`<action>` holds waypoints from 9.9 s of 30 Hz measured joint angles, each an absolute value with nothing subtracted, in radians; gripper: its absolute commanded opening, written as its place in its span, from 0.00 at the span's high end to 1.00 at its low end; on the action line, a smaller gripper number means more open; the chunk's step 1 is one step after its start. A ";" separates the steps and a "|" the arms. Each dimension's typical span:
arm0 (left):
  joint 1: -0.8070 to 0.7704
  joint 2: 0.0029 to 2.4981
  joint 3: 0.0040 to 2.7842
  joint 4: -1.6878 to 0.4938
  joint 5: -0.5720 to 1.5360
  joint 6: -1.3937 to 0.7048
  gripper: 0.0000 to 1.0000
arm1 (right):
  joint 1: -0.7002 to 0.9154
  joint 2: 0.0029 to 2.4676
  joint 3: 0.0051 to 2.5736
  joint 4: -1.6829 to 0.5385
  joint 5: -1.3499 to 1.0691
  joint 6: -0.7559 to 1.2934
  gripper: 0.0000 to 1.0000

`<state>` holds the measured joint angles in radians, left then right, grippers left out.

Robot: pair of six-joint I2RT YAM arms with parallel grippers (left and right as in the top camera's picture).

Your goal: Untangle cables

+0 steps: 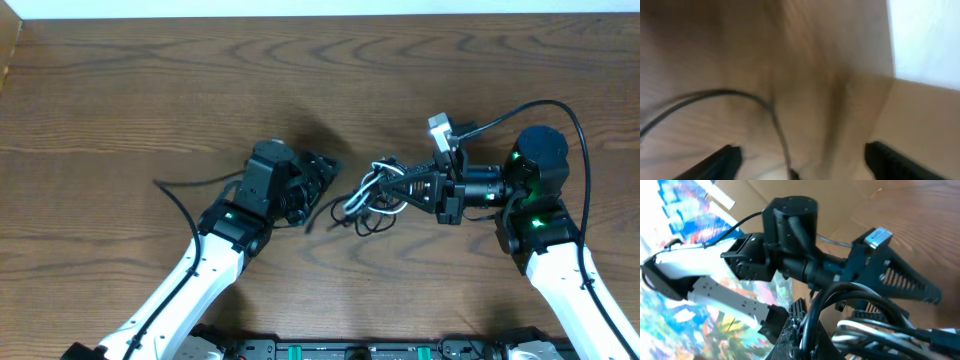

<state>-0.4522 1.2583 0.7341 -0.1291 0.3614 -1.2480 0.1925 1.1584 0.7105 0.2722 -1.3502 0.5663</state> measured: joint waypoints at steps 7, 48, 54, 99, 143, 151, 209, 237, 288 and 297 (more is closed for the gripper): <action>-0.452 1.190 0.734 -0.131 0.468 -0.874 0.11 | 0.163 1.158 0.710 0.262 -1.290 0.621 0.99; -0.671 1.344 0.734 0.170 0.139 -0.183 0.29 | 0.115 1.158 0.710 0.207 -1.128 0.933 0.95; -0.672 1.369 0.734 0.203 0.127 -0.147 0.81 | 0.115 1.158 0.710 0.207 -1.145 0.939 0.97; -0.282 1.156 0.731 0.204 0.270 -0.793 0.92 | 0.122 1.158 0.723 -0.627 -0.397 0.581 0.69; -0.266 1.156 0.731 -0.031 0.271 -1.197 0.92 | 0.238 1.162 0.723 -0.347 -0.855 0.265 0.52; -0.274 1.156 0.731 0.093 0.450 -1.307 0.91 | 0.334 1.163 0.723 -0.400 -0.550 0.373 0.83; -0.398 1.158 0.729 0.237 0.639 -0.993 0.92 | 0.413 1.164 0.723 -0.118 -0.438 1.018 0.55; -0.356 1.171 0.716 0.178 0.612 -0.908 0.68 | 0.352 1.205 0.725 -0.189 -0.443 0.687 0.98; -0.128 1.049 0.717 -0.055 0.598 -0.913 0.92 | 0.103 1.210 0.727 -0.529 -0.532 0.466 0.99; -0.052 1.050 0.717 -0.068 0.527 -1.027 0.92 | 0.039 1.210 0.725 -0.545 -0.346 0.518 0.69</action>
<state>-0.0521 1.0496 0.7166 -0.0681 0.5274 -1.0267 0.0395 1.2098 0.7254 -0.5449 -0.3462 0.5182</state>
